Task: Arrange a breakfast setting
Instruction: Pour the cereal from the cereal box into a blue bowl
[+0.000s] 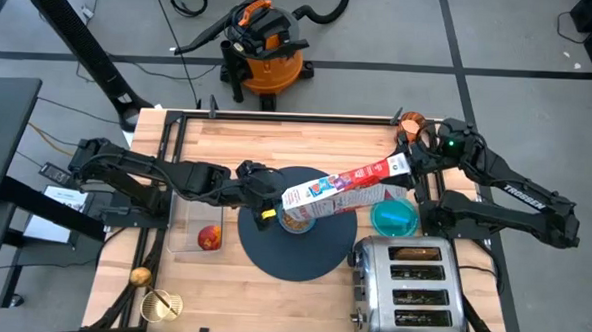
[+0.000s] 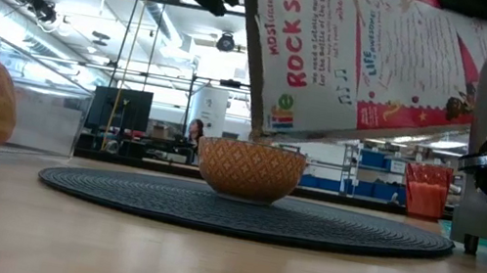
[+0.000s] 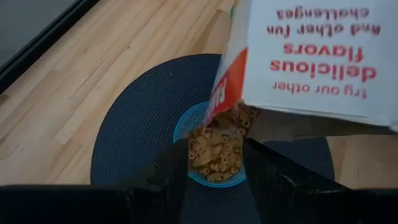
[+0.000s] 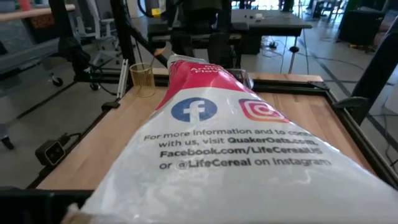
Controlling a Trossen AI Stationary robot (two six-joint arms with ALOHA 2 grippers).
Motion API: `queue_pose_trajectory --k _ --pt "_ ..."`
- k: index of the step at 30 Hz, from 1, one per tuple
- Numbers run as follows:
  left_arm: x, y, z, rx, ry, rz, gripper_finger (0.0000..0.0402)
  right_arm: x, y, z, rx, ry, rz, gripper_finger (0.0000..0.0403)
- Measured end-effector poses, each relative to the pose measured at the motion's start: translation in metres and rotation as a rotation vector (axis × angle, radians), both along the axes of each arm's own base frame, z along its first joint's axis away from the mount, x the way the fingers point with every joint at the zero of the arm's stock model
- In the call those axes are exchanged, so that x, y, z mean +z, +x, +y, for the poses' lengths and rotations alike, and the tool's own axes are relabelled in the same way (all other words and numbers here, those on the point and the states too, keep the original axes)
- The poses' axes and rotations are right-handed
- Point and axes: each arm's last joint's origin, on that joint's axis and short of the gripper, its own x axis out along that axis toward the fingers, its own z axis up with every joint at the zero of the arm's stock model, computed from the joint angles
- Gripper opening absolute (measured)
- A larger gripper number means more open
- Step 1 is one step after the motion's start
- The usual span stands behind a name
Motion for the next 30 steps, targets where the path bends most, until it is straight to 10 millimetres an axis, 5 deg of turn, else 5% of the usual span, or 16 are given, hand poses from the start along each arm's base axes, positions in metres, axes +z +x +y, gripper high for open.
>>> queue_pose_trajectory --k 30 --pt "-0.0005 -0.0004 0.001 0.009 -0.005 0.005 0.0157 -0.002 -0.001 0.0024 -0.014 0.003 0.024 0.0202"
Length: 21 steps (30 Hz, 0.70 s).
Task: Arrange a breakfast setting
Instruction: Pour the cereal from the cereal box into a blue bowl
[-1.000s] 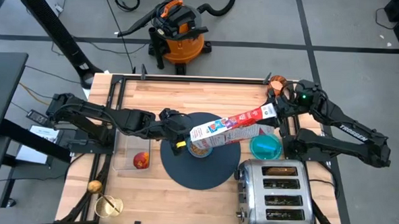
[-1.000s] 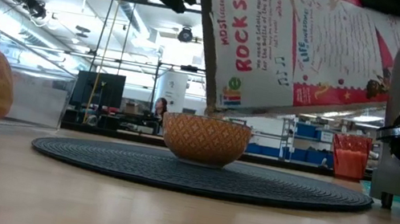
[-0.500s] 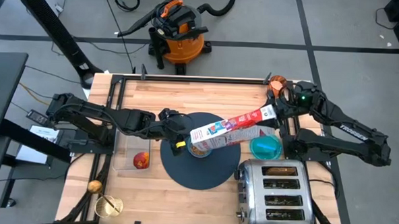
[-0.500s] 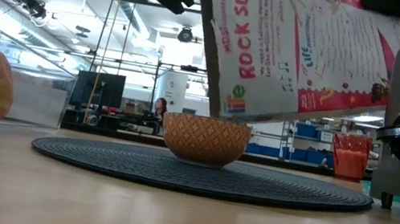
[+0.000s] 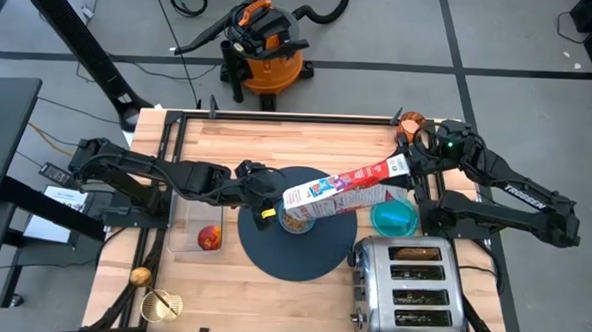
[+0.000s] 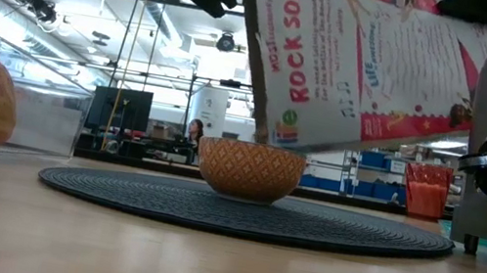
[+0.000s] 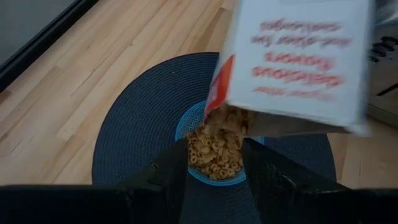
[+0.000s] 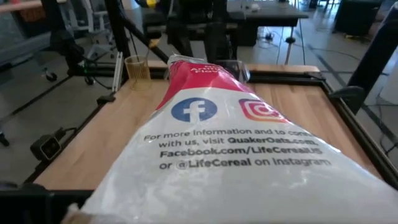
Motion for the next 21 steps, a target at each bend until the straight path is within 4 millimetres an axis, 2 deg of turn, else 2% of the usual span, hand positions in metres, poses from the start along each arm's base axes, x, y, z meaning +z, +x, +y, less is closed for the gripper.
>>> queue_pose_trajectory --k 21 --pt "0.0001 0.0001 0.0 0.01 -0.01 -0.006 0.0157 0.0022 -0.0081 0.0034 -0.027 -0.012 -0.013 0.0202"
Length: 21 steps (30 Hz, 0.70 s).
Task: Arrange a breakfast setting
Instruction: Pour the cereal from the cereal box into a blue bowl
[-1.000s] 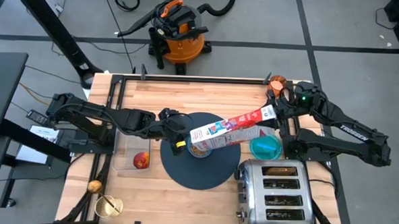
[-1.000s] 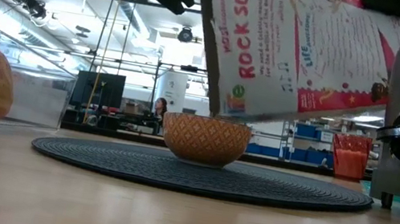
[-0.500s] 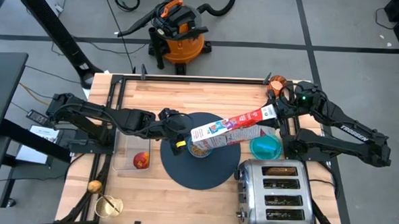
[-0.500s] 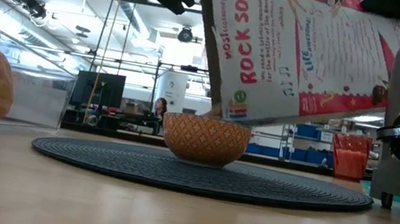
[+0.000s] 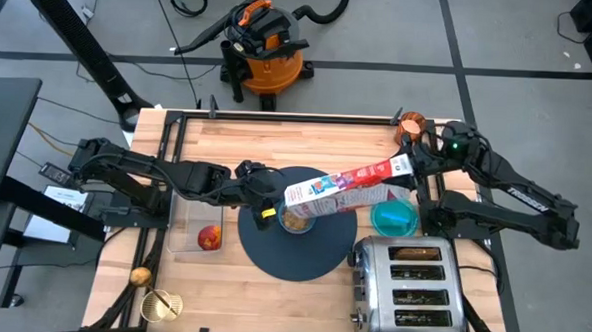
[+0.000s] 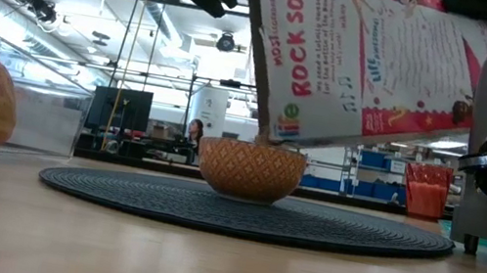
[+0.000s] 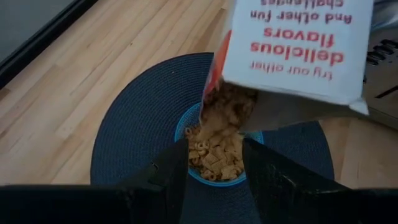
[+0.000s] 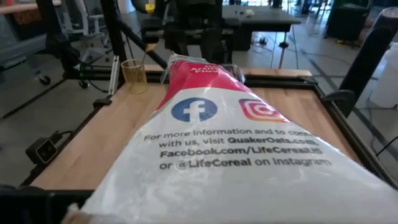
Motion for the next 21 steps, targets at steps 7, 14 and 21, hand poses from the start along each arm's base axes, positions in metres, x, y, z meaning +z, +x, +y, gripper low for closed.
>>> queue_pose_trajectory --k 7,14,21 --pt "0.0 0.0 0.001 0.009 -0.006 -0.002 0.0157 0.0 -0.007 0.004 -0.006 0.007 0.003 0.0202" --pt "0.004 -0.001 0.006 0.027 -0.022 -0.026 0.0157 0.002 -0.013 0.007 -0.032 -0.007 -0.017 0.0202" --pt "0.014 -0.006 0.008 0.019 -0.072 -0.071 0.0157 0.005 -0.019 0.011 -0.039 0.014 -0.045 0.0202"
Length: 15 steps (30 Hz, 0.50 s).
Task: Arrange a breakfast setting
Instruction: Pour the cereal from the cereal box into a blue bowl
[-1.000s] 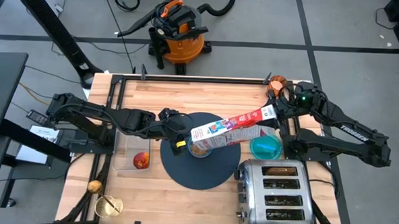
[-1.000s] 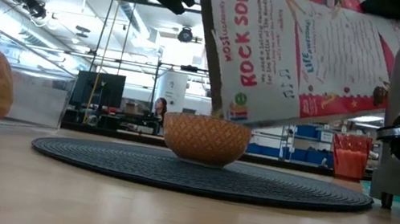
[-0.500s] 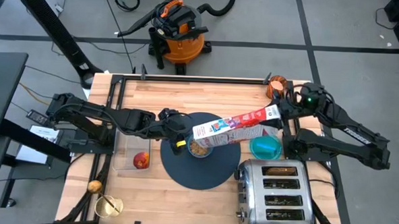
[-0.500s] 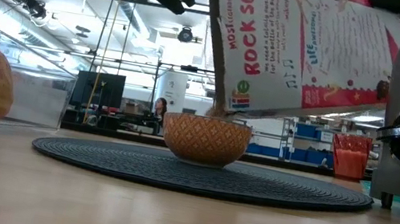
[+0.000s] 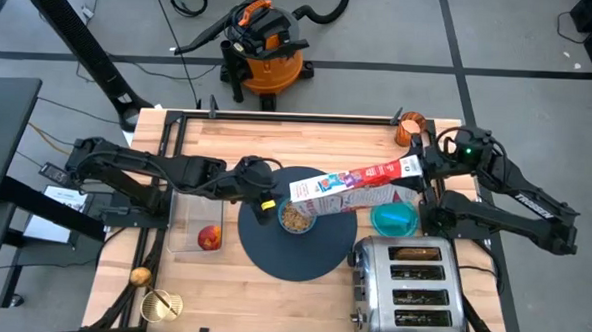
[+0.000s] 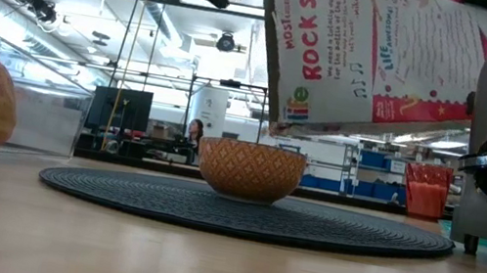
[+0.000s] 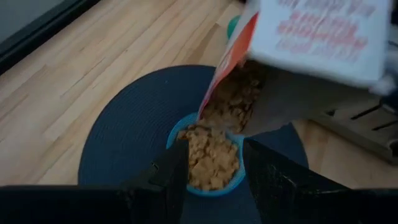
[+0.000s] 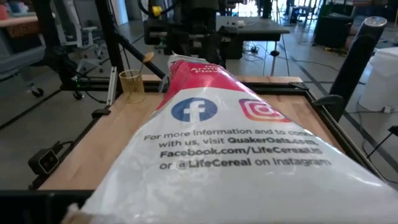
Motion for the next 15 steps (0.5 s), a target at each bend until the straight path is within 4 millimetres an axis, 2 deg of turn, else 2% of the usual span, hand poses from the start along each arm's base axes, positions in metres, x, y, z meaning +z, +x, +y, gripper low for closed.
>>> queue_pose_trajectory --k 3,15 --pt "0.01 -0.001 0.0 -0.008 -0.013 -0.047 0.0157 0.002 -0.001 0.001 0.0 -0.004 -0.017 0.0202" --pt "0.052 -0.028 0.009 -0.003 -0.019 -0.25 0.0157 0.006 -0.004 0.003 -0.01 0.047 -0.057 0.0202"
